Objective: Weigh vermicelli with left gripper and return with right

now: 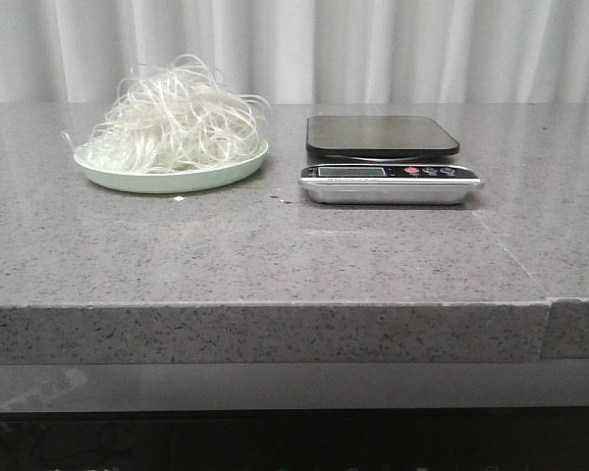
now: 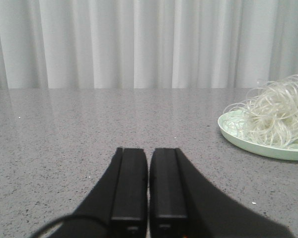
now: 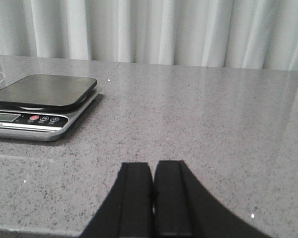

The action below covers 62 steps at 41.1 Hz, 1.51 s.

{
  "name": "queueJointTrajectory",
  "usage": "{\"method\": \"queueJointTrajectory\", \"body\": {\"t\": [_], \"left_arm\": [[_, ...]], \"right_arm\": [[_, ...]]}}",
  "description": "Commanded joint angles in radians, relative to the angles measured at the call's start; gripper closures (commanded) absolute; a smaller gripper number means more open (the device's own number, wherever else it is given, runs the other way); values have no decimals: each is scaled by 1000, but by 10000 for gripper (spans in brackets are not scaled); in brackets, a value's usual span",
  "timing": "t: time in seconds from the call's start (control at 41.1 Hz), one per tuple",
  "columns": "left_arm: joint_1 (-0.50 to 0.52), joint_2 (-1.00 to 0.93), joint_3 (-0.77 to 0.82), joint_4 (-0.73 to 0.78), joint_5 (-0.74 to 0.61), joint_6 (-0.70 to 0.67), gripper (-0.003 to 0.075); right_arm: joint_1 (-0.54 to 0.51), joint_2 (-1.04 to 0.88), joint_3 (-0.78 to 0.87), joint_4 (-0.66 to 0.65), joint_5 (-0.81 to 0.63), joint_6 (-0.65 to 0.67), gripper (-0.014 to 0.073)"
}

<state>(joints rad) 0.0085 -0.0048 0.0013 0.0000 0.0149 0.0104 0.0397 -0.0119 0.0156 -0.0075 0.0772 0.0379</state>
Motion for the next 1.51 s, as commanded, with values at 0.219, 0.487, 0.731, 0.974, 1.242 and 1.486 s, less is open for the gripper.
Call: {"method": "queueJointTrajectory", "body": {"t": [0.219, 0.487, 0.731, 0.974, 1.242, 1.486], "left_arm": [[0, -18, 8, -11, -81, -10, 576], [0, -18, 8, -11, -81, -10, 576], [0, -18, 8, -11, -81, -10, 576], [0, -18, 8, -11, -81, -10, 576], [0, -18, 8, -11, -81, -10, 576], [0, -18, 8, -11, -81, -10, 576]], "right_arm": [[-14, -15, 4, 20, -125, -8, 435], [-14, -15, 4, 34, -142, -10, 435], [-14, -15, 4, 33, -163, -12, 435], [-14, -15, 4, 33, -163, -12, 435], [-14, -15, 4, 33, -163, -12, 435], [-14, -15, 4, 33, -163, -12, 435]]}}
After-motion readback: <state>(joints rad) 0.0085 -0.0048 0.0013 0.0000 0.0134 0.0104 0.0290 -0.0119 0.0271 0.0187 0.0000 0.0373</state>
